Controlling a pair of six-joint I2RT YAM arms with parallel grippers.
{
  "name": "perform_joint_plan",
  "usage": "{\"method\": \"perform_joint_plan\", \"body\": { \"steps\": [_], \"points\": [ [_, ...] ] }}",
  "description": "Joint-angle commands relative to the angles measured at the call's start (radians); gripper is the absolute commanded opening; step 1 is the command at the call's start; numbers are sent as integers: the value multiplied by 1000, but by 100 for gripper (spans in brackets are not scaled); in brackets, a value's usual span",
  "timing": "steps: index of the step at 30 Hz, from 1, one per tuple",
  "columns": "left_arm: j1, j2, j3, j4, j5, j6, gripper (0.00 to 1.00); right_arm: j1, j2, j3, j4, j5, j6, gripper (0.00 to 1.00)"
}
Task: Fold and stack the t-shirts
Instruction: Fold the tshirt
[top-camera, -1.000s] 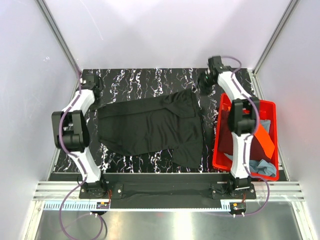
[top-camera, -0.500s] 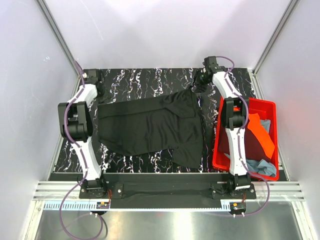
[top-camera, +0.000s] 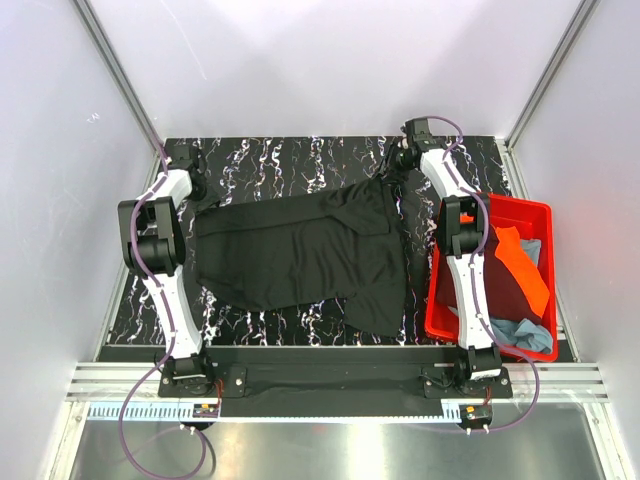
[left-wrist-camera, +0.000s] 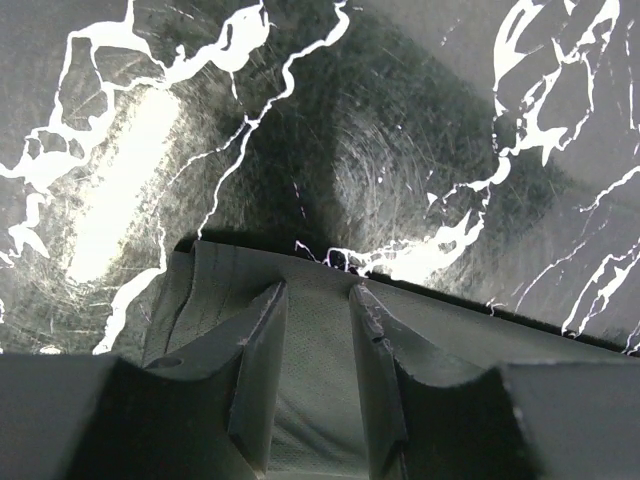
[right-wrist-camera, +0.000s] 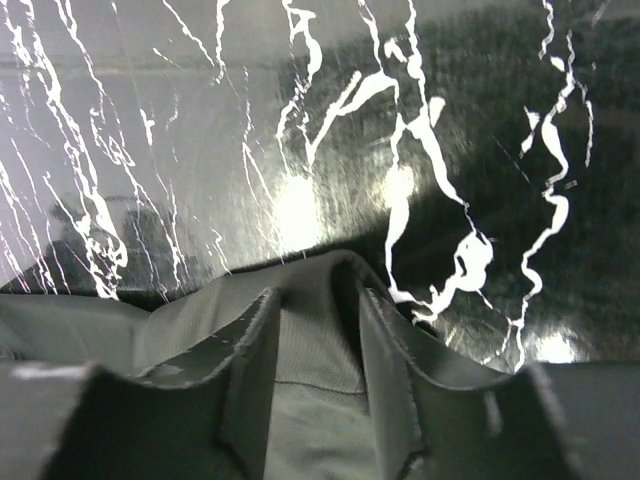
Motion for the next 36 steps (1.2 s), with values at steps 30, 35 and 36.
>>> {"method": "perform_joint_plan", "body": {
  "steps": [30,35,36],
  "points": [
    [9,-272,-98,-131,-53,-10,72,-29,-312,-69,-246,167,35,54],
    [-6,-462,-316,-170,-96,2,59,80,-530,-332,-237,126,-39,56],
    [-16,-514,-345,-182,-100,3,56,125,-603,-427,-219,117,-48,56]
  ]
}}
